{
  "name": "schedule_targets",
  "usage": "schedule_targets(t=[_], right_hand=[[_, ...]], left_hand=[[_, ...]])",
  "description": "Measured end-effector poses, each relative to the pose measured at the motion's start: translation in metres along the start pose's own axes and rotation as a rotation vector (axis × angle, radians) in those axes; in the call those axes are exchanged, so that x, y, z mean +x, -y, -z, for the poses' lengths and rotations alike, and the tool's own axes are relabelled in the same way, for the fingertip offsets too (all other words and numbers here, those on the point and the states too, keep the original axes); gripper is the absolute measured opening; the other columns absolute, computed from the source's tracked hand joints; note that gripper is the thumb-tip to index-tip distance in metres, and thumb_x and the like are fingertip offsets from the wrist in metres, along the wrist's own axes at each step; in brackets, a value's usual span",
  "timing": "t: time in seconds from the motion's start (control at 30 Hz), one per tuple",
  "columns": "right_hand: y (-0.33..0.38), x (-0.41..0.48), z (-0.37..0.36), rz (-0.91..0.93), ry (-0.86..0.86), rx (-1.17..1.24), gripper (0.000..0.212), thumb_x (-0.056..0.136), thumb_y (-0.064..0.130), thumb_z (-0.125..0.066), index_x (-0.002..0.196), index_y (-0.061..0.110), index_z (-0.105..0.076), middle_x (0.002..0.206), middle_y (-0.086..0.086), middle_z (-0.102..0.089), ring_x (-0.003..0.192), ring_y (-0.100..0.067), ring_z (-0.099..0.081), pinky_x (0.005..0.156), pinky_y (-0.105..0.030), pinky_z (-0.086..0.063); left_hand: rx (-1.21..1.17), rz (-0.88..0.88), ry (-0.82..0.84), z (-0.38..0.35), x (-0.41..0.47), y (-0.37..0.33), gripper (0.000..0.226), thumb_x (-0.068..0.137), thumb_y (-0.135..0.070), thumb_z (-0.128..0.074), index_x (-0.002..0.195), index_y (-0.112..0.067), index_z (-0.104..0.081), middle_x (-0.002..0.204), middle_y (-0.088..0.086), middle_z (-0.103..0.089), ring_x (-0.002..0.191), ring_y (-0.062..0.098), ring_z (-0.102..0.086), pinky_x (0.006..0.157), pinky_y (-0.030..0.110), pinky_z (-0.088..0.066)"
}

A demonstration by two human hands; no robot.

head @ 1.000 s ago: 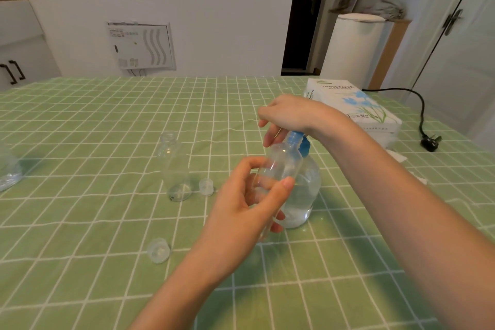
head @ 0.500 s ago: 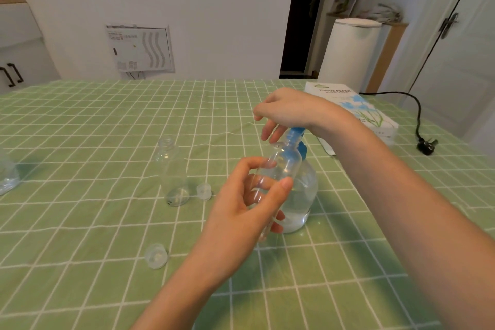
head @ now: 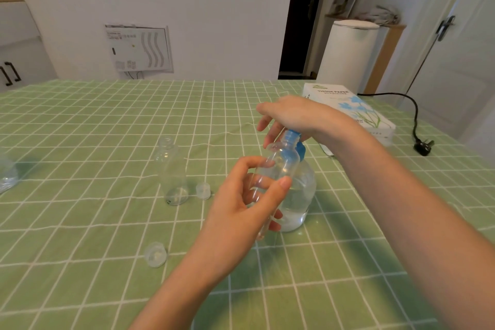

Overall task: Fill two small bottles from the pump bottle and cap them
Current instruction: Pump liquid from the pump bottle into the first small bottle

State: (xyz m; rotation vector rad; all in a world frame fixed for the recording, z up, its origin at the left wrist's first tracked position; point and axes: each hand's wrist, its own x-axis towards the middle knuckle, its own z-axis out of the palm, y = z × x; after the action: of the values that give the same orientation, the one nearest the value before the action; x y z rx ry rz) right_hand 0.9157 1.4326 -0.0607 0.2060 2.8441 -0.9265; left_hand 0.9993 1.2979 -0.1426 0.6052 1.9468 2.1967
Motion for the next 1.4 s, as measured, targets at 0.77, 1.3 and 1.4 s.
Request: schedule_targets(t=[0.77,1.3,1.4], right_hand=[[0.002,0.002,0.0,0.019,0.016,-0.018,0.024,0.093,0.032,-0.045,0.085,0.02,-0.064,0.112,-0.011,-0.065,0.105,-0.027,-0.062,0.079,-0.036,-0.047],[-0.002,-0.003,-0.006,0.025,0.001,0.0,0.031,0.095,0.034,-0.041,0.092,0.017,-0.067,0.115,-0.01,-0.065,0.101,-0.029,-0.062,0.072,-0.031,-0.043],[0.003,-0.005,0.0,0.04,-0.029,-0.016,0.036,0.095,0.038,-0.043,0.104,0.013,-0.067,0.108,-0.012,-0.068,0.103,-0.028,-0.063,0.077,-0.035,-0.044]], left_hand=[[0.024,0.005,-0.006,0.001,0.0,0.001,0.04,0.066,-0.045,-0.064,0.102,-0.028,-0.057,0.086,0.007,-0.066,0.057,0.01,-0.061,0.053,0.021,-0.052],[0.052,0.018,-0.007,0.003,-0.002,0.004,0.043,0.065,-0.046,-0.065,0.103,-0.028,-0.058,0.086,0.006,-0.067,0.06,0.01,-0.063,0.054,0.022,-0.053],[0.041,0.01,-0.013,0.002,-0.001,0.001,0.044,0.064,-0.046,-0.064,0.103,-0.027,-0.058,0.087,0.008,-0.067,0.059,0.011,-0.063,0.053,0.021,-0.053]])
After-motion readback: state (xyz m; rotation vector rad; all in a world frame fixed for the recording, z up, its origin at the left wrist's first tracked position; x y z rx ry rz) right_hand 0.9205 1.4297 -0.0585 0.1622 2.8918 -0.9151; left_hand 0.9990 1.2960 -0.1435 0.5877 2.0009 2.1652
